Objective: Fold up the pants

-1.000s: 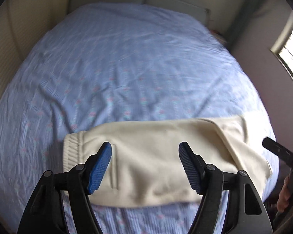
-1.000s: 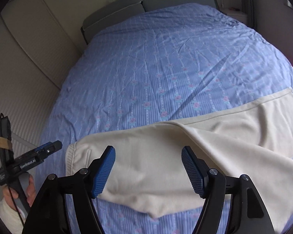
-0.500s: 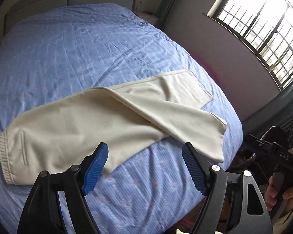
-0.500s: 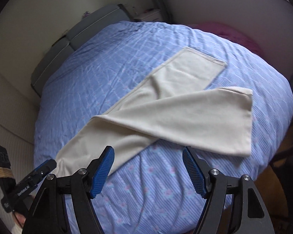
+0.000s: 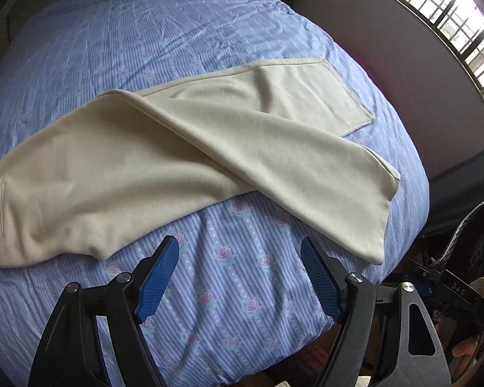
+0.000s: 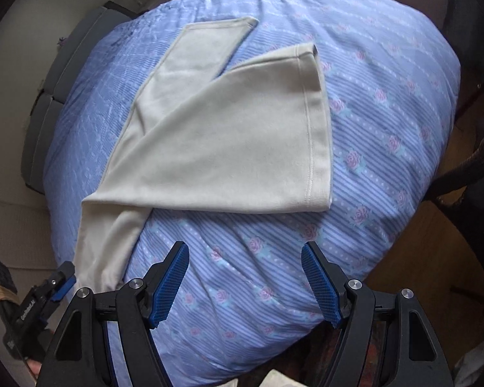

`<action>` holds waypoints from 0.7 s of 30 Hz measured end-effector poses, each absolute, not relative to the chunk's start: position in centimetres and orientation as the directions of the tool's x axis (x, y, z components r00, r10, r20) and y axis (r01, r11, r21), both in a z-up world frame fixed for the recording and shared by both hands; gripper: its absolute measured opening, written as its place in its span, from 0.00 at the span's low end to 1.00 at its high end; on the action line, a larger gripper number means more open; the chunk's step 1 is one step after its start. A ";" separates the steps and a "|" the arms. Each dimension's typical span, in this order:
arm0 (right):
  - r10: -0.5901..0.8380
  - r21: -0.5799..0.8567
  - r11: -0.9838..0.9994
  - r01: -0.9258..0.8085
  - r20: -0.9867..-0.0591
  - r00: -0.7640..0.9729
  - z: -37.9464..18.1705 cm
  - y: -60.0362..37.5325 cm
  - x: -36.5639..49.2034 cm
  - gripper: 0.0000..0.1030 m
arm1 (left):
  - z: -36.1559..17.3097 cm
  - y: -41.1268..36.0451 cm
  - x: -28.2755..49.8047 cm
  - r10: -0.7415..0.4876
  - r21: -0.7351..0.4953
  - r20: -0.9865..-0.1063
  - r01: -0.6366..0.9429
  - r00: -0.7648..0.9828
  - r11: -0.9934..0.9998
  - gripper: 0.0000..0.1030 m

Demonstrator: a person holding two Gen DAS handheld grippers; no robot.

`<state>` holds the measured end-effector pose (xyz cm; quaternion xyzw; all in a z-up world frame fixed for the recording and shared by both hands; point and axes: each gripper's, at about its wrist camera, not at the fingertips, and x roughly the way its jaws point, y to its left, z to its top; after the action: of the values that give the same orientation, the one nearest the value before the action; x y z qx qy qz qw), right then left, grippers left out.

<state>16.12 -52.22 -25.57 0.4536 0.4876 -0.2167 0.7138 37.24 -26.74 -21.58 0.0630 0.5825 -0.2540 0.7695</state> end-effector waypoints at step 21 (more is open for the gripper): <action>0.090 0.463 0.112 0.879 -0.886 0.455 -37.6 -54.3 17.1 0.50 | -33.0 -32.0 46.8 -0.361 -0.329 -0.931 0.290 0.063 0.899 0.65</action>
<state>17.08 -54.30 -37.62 0.5854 0.4139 -0.3180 0.6204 46.79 -31.99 -33.03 -0.0272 0.6471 -0.2235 0.7284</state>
